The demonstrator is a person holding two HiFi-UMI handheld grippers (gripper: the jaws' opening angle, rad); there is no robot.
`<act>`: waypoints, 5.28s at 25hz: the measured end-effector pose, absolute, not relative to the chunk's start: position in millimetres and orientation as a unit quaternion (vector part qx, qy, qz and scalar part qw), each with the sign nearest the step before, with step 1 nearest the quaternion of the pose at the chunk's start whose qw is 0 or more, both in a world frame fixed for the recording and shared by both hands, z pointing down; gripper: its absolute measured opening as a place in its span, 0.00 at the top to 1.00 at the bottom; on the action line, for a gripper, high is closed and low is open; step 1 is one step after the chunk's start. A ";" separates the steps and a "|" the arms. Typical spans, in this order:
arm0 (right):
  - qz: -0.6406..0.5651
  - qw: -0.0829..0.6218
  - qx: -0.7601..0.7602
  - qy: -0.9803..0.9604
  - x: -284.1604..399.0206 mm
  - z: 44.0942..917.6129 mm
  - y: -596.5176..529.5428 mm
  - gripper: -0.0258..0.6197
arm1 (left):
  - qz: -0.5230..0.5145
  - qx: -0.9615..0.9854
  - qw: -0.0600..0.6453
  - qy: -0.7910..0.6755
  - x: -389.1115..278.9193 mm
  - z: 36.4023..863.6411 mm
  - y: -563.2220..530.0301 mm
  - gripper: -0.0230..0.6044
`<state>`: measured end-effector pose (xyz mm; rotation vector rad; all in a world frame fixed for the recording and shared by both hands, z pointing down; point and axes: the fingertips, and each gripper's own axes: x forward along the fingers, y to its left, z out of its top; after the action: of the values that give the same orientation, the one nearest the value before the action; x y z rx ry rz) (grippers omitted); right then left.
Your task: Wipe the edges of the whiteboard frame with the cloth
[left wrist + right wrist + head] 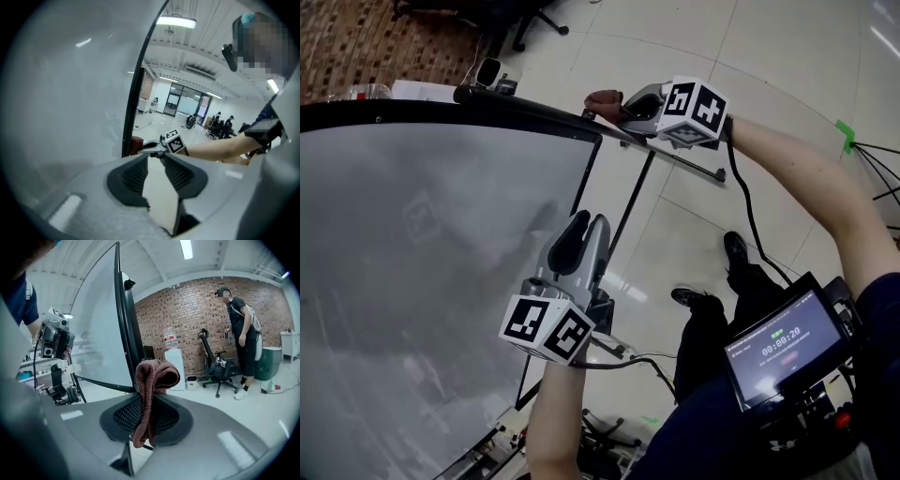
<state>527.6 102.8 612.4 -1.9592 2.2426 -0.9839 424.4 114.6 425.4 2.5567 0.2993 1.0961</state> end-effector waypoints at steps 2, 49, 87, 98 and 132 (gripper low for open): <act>-0.308 0.012 -0.621 0.721 522.0 618.1 99.1 0.87 | 0.384 0.902 0.167 0.099 425.7 435.8 112.7 0.79; -0.274 0.053 -0.691 0.667 609.0 685.9 84.3 0.87 | 0.412 0.868 0.018 0.277 492.8 620.7 140.3 0.78; -0.353 -0.128 -0.751 0.543 530.8 780.4 82.4 0.87 | 0.443 0.874 0.158 0.123 435.0 689.2 110.3 0.80; -0.327 -0.269 -0.734 0.530 530.1 785.2 36.7 0.87 | 0.414 0.883 0.182 0.128 339.5 676.0 79.9 0.80; -0.361 -0.382 -0.670 0.524 409.2 817.8 -68.2 0.87 | 0.327 0.899 0.287 -0.046 134.2 648.3 -56.4 0.82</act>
<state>409.2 -68.2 817.8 -2.8470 2.2265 -1.5324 134.2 -56.4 648.3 2.4014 -0.1230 0.8740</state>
